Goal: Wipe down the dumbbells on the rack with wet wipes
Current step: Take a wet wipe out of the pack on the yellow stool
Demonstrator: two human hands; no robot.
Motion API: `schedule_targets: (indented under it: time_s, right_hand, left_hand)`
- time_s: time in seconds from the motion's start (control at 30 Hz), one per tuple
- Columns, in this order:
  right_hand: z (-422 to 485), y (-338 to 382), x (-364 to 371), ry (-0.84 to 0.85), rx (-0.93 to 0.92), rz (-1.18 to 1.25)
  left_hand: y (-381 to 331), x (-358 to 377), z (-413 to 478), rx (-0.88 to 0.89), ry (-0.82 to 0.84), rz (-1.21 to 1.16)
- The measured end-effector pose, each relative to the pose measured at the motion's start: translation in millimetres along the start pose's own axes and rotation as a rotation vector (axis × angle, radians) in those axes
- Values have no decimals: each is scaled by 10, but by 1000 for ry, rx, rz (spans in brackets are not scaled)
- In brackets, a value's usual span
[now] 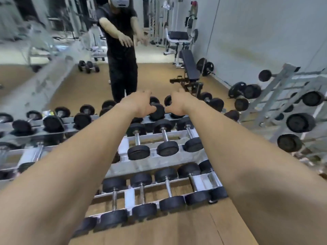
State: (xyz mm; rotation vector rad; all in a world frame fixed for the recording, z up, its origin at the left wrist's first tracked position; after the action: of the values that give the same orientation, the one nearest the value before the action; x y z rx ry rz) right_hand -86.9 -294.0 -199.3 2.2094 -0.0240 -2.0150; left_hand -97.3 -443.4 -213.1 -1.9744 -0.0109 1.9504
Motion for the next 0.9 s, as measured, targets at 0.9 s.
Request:
schedule_targets:
  time_s: [0.9]
  right_hand:
    - [-2163, 7982, 3198, 466, -991, -189]
  left_hand:
    - [6321, 673, -6568, -1213, -60, -292]
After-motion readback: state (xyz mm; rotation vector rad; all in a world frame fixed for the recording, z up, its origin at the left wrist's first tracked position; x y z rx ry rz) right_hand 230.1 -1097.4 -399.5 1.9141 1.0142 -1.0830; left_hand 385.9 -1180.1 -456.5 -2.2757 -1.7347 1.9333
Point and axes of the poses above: each hand's wrist, its own z-axis towards the middle knuckle, its own x-axis out of the palm, y = z × x, the point moved 6 cm from there along z, towards the middle knuckle, and after that the axes turned 2 degrees about x, right-handed, at the moved point
